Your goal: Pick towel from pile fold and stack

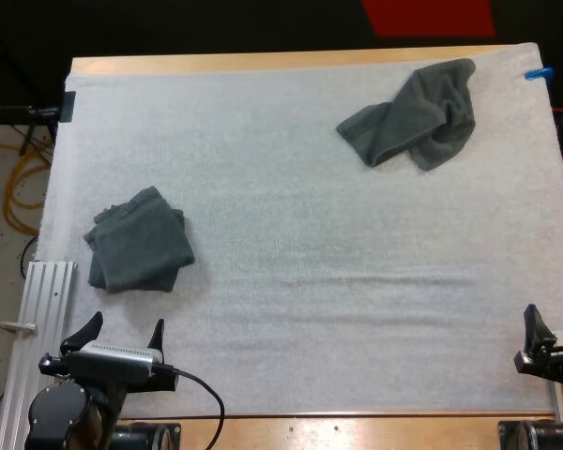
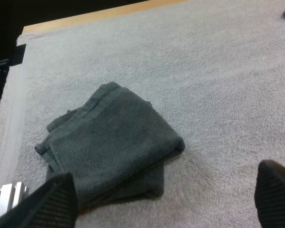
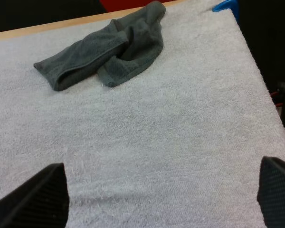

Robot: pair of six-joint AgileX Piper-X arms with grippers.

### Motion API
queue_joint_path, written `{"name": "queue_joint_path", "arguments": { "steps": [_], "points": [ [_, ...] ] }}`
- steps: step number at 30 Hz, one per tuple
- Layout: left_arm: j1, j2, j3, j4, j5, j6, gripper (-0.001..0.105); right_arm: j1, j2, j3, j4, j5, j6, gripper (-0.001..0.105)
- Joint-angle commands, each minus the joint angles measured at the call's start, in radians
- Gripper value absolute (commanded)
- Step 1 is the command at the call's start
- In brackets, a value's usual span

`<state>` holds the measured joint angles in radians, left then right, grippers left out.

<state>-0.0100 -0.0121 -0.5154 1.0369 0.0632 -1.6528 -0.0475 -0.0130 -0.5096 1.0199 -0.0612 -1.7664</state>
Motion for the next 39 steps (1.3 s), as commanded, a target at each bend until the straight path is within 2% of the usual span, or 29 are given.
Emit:
{"name": "queue_joint_path", "arguments": {
  "steps": [1, 11, 18, 21, 27, 31, 35, 39],
  "points": [
    [0.002, -0.14, -0.001, -0.018, 0.002, -0.011, 0.073, 0.0, -0.039, -0.003, -0.014, -0.001, -0.002, 0.078],
    [0.002, -0.137, -0.004, -0.019, 0.007, -0.011, 0.073, 0.0, -0.029, -0.006, -0.026, -0.001, 0.016, 0.078],
    [0.002, -0.068, -0.061, -0.023, 0.101, -0.013, 0.073, 0.0, 0.057, -0.109, -0.005, -0.019, 0.016, 0.078],
    [0.001, 0.005, -0.123, -0.042, 0.152, -0.037, 0.073, 0.0, 0.123, -0.173, -0.005, -0.09, 0.016, 0.078],
    [-0.063, 0.176, -0.262, -0.056, 0.349, -0.071, 0.073, 0.0, 0.285, -0.325, -0.005, -0.332, 0.021, 0.078],
    [-0.142, 0.296, -0.355, -0.034, 0.39, -0.071, 0.073, 0.0, 0.401, -0.418, 0.025, -0.471, 0.021, 0.078],
    [-0.184, 0.381, -0.393, -0.017, 0.39, -0.071, 0.073, 0.0, 0.471, -0.452, 0.042, -0.472, 0.021, 0.078],
    [-0.185, 0.435, -0.395, -0.022, 0.39, -0.071, 0.073, 0.0, 0.563, -0.452, -0.006, -0.368, 0.037, 0.078]
  ]
}}
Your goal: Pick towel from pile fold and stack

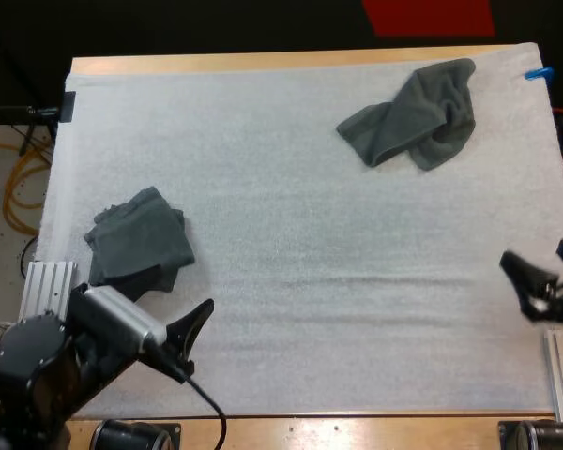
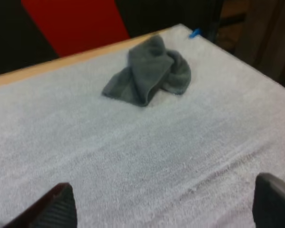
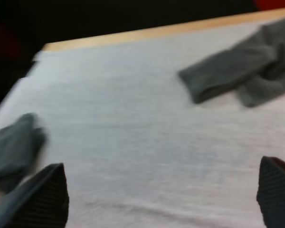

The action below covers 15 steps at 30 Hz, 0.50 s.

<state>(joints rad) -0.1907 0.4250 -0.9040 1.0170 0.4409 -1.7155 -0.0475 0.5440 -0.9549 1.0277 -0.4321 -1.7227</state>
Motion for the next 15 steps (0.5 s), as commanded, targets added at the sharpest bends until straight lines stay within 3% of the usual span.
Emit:
{"name": "queue_joint_path", "arguments": {
  "steps": [1, 4, 15],
  "points": [
    [-0.004, 0.011, -0.006, -0.007, 0.012, -0.009, 0.073, 0.0, 0.046, -0.006, -0.042, 0.06, 0.029, 0.078],
    [-0.004, 0.039, -0.006, -0.04, 0.012, -0.005, 0.073, 0.0, 0.163, -0.006, -0.123, 0.14, 0.125, 0.078],
    [-0.004, 0.126, -0.006, -0.109, 0.012, -0.008, 0.073, 0.028, 0.706, -0.011, -0.594, 0.144, 0.328, 0.078]
  ]
}}
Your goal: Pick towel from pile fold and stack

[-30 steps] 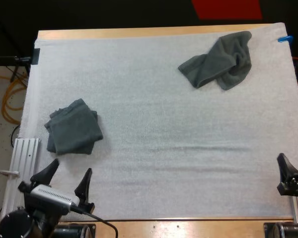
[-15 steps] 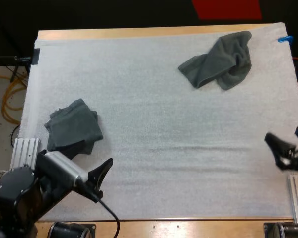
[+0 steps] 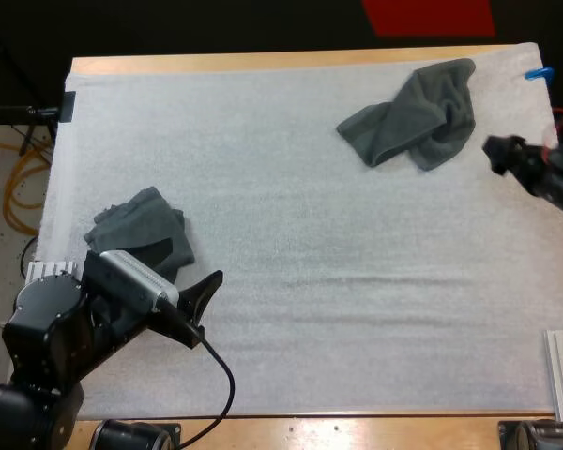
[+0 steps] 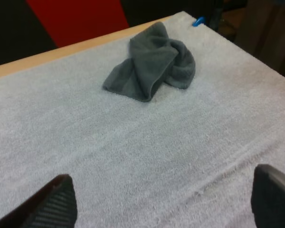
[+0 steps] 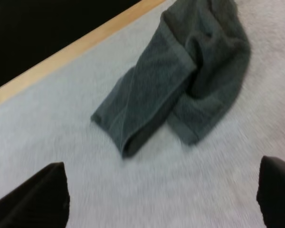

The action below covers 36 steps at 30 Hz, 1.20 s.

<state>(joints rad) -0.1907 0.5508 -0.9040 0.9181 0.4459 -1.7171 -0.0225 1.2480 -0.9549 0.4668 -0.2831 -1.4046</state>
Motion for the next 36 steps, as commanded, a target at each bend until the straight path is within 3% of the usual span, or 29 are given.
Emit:
{"name": "queue_joint_path", "arguments": {
  "steps": [1, 7, 16, 23, 26, 31, 33, 36],
  "points": [
    [-0.004, 0.006, -0.006, -0.011, 0.007, -0.007, 0.073, 0.009, 0.057, -0.014, -0.089, -0.005, 0.037, 0.078],
    [-0.004, 0.027, -0.006, -0.011, 0.007, -0.007, 0.073, 0.016, 0.362, -0.107, -0.253, 0.003, 0.195, 0.078],
    [-0.004, 0.067, -0.006, -0.02, 0.007, -0.007, 0.073, 0.016, 0.701, -0.301, -0.262, -0.104, 0.345, 0.078],
    [-0.004, 0.109, -0.006, -0.06, 0.007, -0.007, 0.073, 0.016, 0.813, -0.362, -0.275, -0.184, 0.394, 0.078],
    [-0.004, 0.122, -0.006, -0.068, 0.007, -0.007, 0.073, 0.016, 0.845, -0.38, -0.275, -0.199, 0.4, 0.063],
    [-0.004, 0.124, -0.006, -0.068, 0.007, -0.007, 0.073, 0.016, 0.853, -0.384, -0.275, -0.236, 0.421, 0.004],
    [-0.004, 0.124, -0.006, -0.069, 0.007, -0.007, 0.073, 0.016, 0.841, -0.384, -0.282, -0.266, 0.411, 0.0],
    [-0.004, 0.124, -0.006, -0.078, 0.007, -0.005, 0.073, 0.02, 0.794, -0.384, -0.284, -0.278, 0.309, 0.0]
  ]
}}
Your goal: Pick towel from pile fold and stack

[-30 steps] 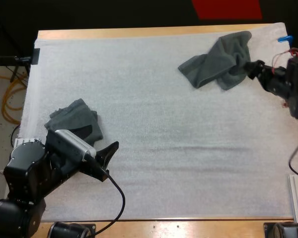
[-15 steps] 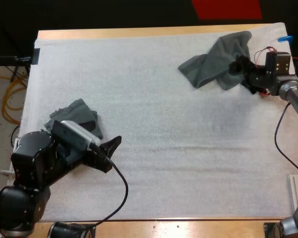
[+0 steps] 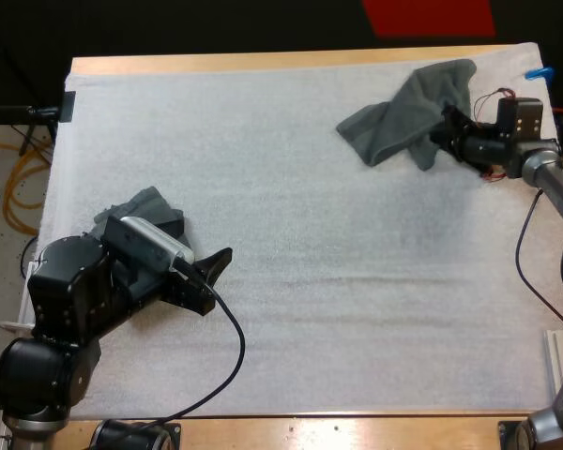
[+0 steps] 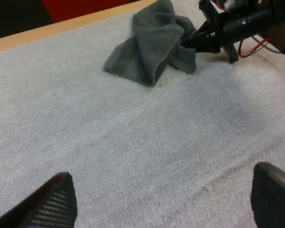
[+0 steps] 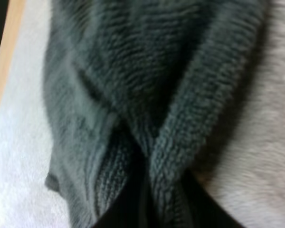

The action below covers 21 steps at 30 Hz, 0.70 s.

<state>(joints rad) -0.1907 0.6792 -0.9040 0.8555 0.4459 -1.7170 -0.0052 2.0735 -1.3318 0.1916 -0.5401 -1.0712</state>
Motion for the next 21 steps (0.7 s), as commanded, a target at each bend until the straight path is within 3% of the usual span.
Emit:
{"name": "queue_joint_path", "arguments": {
  "steps": [1, 11, 14, 17, 21],
  "points": [
    [-0.004, -0.004, -0.006, -0.026, 0.007, -0.005, 0.073, 0.008, -0.065, -0.007, -0.006, -0.022, -0.077, 0.0],
    [-0.004, -0.004, -0.006, -0.177, 0.007, -0.008, 0.073, 0.032, -0.454, -0.007, 0.028, -0.017, -0.489, 0.0],
    [-0.004, -0.004, -0.006, -0.17, 0.025, -0.008, 0.073, 0.032, -0.565, -0.007, 0.078, -0.017, -0.505, 0.0],
    [-0.004, -0.015, -0.006, -0.169, 0.091, -0.033, 0.073, 0.032, -0.648, -0.007, 0.197, -0.017, -0.493, 0.0],
    [-0.004, -0.048, -0.006, -0.146, 0.145, -0.088, 0.073, 0.032, -0.73, -0.005, 0.414, 0.043, -0.587, 0.0]
  ]
}}
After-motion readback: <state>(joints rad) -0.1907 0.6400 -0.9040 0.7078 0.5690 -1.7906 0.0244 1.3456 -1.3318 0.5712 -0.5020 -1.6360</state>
